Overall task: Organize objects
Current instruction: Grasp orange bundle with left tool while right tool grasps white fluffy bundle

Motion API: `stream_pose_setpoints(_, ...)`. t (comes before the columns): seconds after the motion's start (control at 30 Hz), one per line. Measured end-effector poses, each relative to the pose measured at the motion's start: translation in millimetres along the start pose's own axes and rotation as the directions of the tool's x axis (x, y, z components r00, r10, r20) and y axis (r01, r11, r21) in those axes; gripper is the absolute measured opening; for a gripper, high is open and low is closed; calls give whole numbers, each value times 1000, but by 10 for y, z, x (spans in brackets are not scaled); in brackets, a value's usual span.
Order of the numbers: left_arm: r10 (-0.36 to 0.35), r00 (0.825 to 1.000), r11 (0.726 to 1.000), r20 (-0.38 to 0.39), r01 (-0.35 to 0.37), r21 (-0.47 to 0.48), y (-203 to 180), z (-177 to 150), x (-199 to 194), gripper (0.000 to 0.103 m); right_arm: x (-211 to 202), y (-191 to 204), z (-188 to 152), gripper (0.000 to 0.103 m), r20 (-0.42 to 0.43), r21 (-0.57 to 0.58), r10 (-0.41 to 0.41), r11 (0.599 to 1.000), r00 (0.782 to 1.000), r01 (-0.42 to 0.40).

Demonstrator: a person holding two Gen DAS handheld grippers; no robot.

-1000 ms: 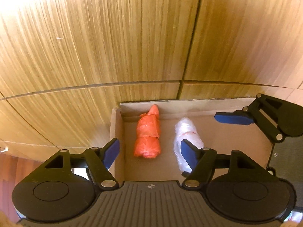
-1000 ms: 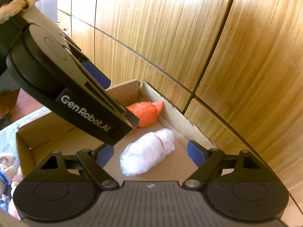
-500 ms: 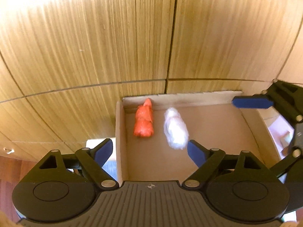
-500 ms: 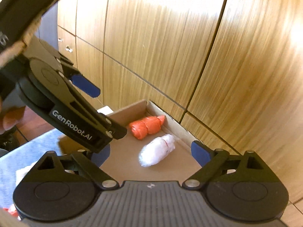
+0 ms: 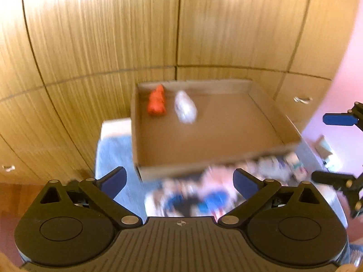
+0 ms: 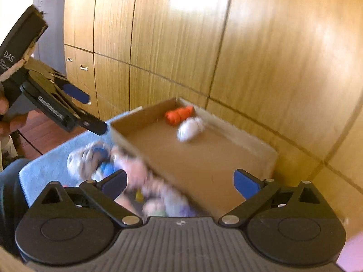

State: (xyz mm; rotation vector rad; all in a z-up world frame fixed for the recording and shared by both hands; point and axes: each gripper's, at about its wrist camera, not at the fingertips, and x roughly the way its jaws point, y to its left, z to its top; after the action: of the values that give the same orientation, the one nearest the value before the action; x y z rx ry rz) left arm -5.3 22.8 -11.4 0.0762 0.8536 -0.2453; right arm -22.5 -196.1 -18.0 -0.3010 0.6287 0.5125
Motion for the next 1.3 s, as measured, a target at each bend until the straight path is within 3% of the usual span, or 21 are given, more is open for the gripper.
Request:
stream_pose_setpoints(0.23, -2, 1000, 999, 1, 2, 38, -235, -565, -153, 101, -335, 95, -569, 102, 9, 62, -64, 996, 998, 63)
stream_pose_setpoints(0.37, 15, 1000, 996, 12, -16, 91, -354, -803, -151, 101, -353, 136, -789, 102, 16, 93, -66, 994, 998, 65)
stream_pose_setpoints(0.6, 4, 999, 995, 38, -8, 102, -419, -1217, -50, 100, -257, 124, -1025, 102, 32, 103, -81, 992, 996, 77)
stream_pose_setpoints(0.87, 16, 994, 967, 106, -42, 250, -569, -1424, 1, 97, -128, 169, -1189, 101, 36, 107, -87, 991, 996, 82)
stream_pose_setpoints(1.03, -15, 995, 951, 103, -17, 308, -525, -1457, 79, 89, -56, 172, -1239, 100, 28, 105, -84, 991, 996, 80)
stream_pose_setpoints(1.3, -95, 992, 944, 87, 63, 323, -407, -1440, 117, 80, 3, 126, -1256, 95, 23, 132, -81, 988, 996, 77)
